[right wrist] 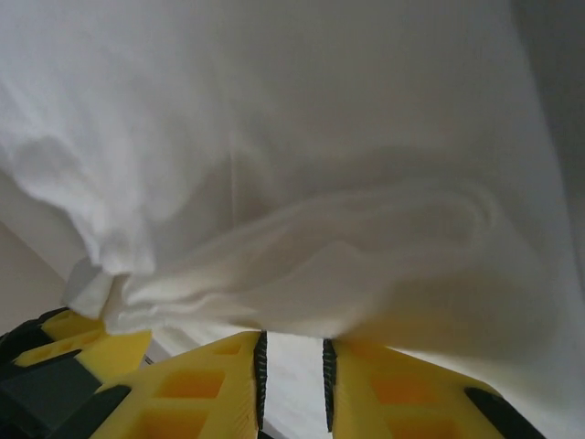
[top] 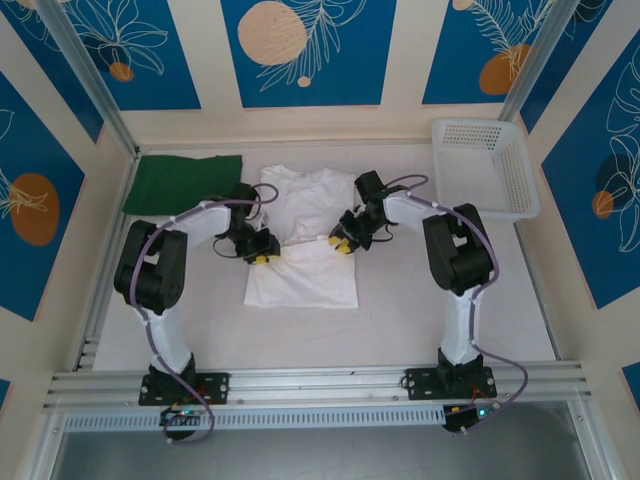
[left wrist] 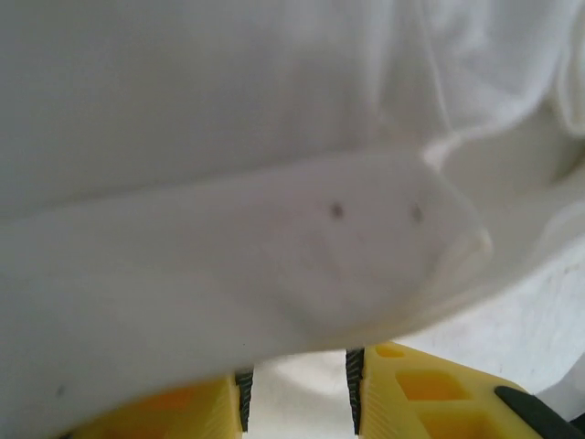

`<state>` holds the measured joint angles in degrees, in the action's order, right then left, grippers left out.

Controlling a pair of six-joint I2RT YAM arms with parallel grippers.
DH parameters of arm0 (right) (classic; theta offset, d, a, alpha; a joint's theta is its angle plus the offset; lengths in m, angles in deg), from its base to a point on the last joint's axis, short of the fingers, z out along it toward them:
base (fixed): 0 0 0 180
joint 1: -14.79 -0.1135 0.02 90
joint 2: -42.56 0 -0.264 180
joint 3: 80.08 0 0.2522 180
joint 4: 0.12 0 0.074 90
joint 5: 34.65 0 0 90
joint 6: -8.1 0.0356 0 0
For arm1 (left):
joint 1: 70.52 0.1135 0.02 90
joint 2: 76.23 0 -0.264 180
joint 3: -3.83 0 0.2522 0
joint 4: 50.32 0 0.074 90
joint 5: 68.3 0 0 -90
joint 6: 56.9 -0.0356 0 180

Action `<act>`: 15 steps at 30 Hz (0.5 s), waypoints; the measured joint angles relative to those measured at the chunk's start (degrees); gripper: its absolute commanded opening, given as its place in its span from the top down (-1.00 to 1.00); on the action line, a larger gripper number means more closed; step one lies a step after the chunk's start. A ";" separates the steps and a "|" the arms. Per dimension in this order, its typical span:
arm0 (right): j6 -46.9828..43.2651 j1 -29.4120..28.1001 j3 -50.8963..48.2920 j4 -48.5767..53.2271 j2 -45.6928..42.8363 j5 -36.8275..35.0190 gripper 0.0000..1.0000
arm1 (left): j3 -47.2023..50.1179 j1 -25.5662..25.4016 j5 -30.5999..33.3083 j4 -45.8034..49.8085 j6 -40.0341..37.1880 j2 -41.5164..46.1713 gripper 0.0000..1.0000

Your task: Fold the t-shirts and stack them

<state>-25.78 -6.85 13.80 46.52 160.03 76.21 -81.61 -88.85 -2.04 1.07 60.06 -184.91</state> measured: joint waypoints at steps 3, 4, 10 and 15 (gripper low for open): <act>0.00 1.33 0.79 1.27 1.86 -0.11 0.50 | -3.30 0.59 -0.22 -1.20 0.81 -1.62 0.25; 0.00 1.77 0.79 1.62 2.03 -0.09 0.50 | -4.52 0.68 -0.22 -1.53 1.01 -1.86 0.24; -0.07 3.52 0.81 3.08 2.25 0.11 0.47 | -13.38 2.36 0.42 -1.70 0.98 -5.01 0.22; -0.09 4.11 0.81 2.93 2.23 0.44 0.35 | -19.63 4.37 1.79 0.09 0.92 -9.46 0.23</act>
<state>-25.87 -2.75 14.61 49.45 162.26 76.65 -101.24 -84.48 -0.25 1.16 60.97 -194.38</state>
